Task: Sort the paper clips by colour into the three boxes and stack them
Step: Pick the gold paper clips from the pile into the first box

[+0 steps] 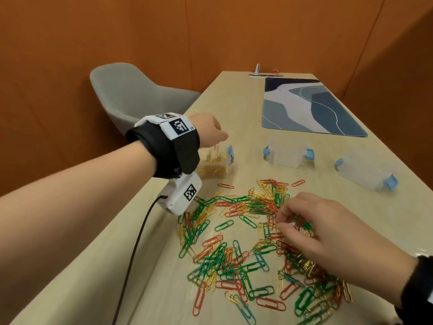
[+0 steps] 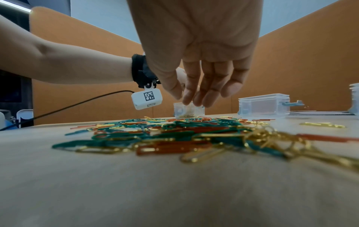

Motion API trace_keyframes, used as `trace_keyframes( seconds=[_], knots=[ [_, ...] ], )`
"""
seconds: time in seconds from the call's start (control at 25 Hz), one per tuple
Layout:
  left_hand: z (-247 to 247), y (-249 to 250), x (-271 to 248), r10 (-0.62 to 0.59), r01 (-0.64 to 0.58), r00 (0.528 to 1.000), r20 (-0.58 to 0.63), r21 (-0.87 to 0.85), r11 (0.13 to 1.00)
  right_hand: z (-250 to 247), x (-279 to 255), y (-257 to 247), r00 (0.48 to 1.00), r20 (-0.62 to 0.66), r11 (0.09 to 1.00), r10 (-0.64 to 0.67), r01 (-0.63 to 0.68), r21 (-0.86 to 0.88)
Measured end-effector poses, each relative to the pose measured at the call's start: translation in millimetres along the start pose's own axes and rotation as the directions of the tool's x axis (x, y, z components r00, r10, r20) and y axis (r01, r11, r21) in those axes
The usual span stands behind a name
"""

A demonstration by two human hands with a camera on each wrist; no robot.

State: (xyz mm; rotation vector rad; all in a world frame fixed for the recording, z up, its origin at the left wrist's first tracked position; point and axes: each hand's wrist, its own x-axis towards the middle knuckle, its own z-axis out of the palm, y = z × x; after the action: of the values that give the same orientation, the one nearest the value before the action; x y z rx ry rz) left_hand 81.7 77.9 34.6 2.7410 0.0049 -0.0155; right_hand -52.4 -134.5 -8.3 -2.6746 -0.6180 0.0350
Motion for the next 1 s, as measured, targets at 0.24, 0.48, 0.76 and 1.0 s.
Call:
trace_keyframes(
  seconds=[0.24,0.48,0.76,1.0],
  knots=[
    [-24.0,-28.4,-48.7,-0.009,0.003,0.990,0.138,0.041,0.999,-5.1,-5.6,10.9,0.983,0.081,0.979,0.163,-0.151,-0.140],
    [11.6,-50.2,-98.4,-0.021,-0.047,0.839,0.544,0.111,0.993,2.0,1.2,3.9,0.971,0.239,0.998,-0.014,0.030,-0.061],
    [29.9,-29.1,-82.7,0.257,-0.299,0.941,0.219,0.183,0.937,-2.9,1.2,23.4,0.974,0.005,0.957,0.225,-0.220,-0.191],
    [45.4,-25.2,-75.3,0.354,-0.431,0.869,0.346,0.177,0.885,0.8,2.0,15.1,0.969,0.237,0.995,0.068,-0.049,-0.085]
  ],
)
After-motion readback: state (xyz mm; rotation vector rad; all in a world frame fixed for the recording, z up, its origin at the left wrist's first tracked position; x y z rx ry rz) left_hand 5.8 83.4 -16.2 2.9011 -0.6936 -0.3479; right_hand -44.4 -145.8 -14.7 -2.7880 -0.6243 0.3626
